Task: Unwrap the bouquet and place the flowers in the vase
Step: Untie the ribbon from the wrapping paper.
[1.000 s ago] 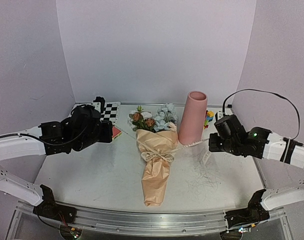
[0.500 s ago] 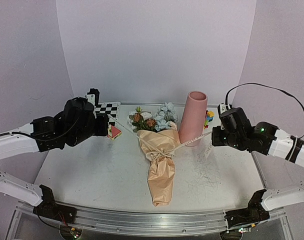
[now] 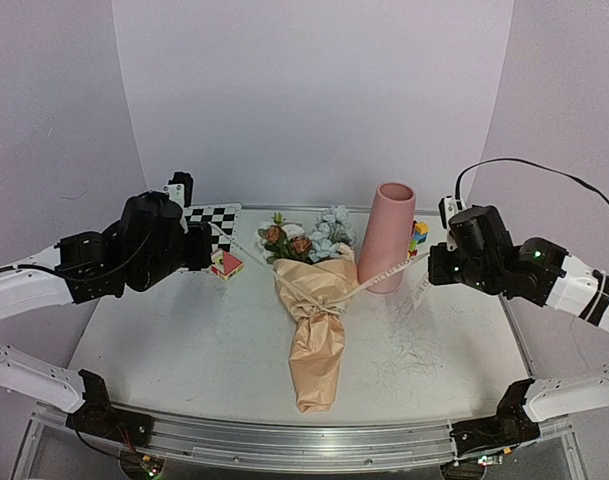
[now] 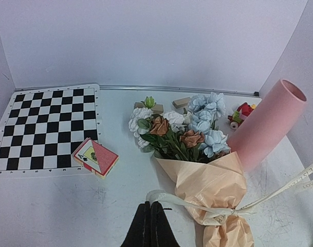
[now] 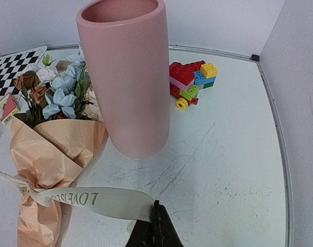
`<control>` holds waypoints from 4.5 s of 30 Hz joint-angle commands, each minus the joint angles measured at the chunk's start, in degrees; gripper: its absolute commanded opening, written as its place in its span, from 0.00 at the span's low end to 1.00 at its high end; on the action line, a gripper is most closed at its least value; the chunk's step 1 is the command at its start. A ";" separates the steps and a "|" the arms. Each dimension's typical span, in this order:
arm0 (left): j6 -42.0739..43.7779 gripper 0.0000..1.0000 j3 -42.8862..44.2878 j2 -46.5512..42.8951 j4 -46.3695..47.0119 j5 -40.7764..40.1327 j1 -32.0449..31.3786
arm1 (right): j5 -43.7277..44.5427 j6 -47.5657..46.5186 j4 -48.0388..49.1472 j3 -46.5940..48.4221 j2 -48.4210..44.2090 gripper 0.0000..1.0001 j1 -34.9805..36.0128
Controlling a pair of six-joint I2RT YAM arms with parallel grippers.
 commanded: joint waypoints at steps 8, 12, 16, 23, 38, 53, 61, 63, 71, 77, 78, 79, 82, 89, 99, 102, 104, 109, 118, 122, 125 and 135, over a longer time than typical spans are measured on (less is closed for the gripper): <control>1.95 0.00 4.41 -3.55 -2.00 -4.78 0.25 | -1.13 -4.85 -1.27 6.78 -0.88 0.02 -0.37; 2.40 0.00 4.78 -4.04 -2.34 -5.40 0.25 | -0.29 -6.14 -1.35 8.53 -0.71 0.03 -0.37; 2.18 0.00 4.08 -4.69 -2.53 -6.60 0.25 | 1.02 -6.45 -1.35 8.23 -0.69 0.03 -0.37; -0.72 0.00 0.54 -4.29 -2.95 -8.31 0.25 | 4.58 -2.52 -2.07 4.44 0.17 0.03 -0.37; -4.95 0.00 -2.15 -5.08 -4.53 -13.10 2.54 | 6.93 1.20 -4.20 1.85 -1.21 0.02 -3.17; 1.48 0.00 9.52 -2.63 -4.46 -8.63 2.54 | 6.89 1.95 -4.68 0.01 -2.40 0.01 -3.61; 4.36 0.00 17.59 2.70 -3.93 -4.89 2.53 | 6.27 2.96 -4.85 -1.88 -2.35 0.01 -3.70; 4.45 0.00 17.91 3.06 -3.73 -4.65 2.54 | 6.70 2.82 -4.86 -1.82 -2.53 0.01 -3.66; 5.56 0.00 17.56 1.76 -3.67 -6.30 2.54 | 10.69 -0.36 -6.96 0.63 -3.70 0.01 -4.71; 9.65 0.00 20.28 1.49 -3.66 -6.22 2.54 | 11.97 -0.74 -7.06 1.00 -3.97 0.01 -5.16; 10.04 0.00 20.70 1.45 -3.66 -6.25 2.54 | 12.08 -0.76 -7.11 1.10 -4.01 0.01 -5.19; 10.33 0.00 21.05 1.40 -3.65 -6.34 2.54 | 12.20 -0.84 -7.15 1.23 -4.08 0.01 -5.27; 11.16 0.00 22.02 1.33 -3.65 -6.99 2.54 | 12.86 -1.41 -7.29 1.96 -4.32 0.01 -5.57; 12.44 0.00 24.09 1.72 -3.71 -6.89 2.54 | 14.69 -2.79 -8.02 4.06 -4.79 0.01 -6.49; 14.57 0.00 23.20 0.39 -3.74 -11.53 2.54 | 14.16 -3.64 -8.21 4.36 -4.69 0.02 -9.38; 14.31 0.00 20.89 -0.26 -4.01 -15.67 2.53 | 13.45 -3.28 -8.58 4.03 -5.02 0.02 -10.29; 12.61 0.02 19.92 -0.17 -5.75 -20.89 2.53 | 12.75 -2.85 -8.85 3.63 -5.34 0.03 -10.65; 6.83 0.03 16.53 -0.07 -11.52 -23.68 2.63 | 9.74 -0.34 -9.58 1.45 -5.88 0.06 -10.72; -11.92 0.12 2.95 -0.31 -23.76 -13.87 4.55 | 8.17 10.11 -12.69 -7.31 -6.56 0.24 -10.74; -15.64 0.75 0.72 2.16 -23.92 -5.00 6.61 | 2.49 9.35 -11.33 -6.94 -6.05 0.54 -10.74; -15.05 0.86 2.87 6.76 -23.25 3.31 6.64 | -8.62 3.80 -6.56 -6.96 -5.39 0.56 -10.73; -10.21 0.85 -3.19 12.42 -5.98 30.49 6.67 | -32.43 7.03 11.63 -14.96 -1.38 0.55 -10.13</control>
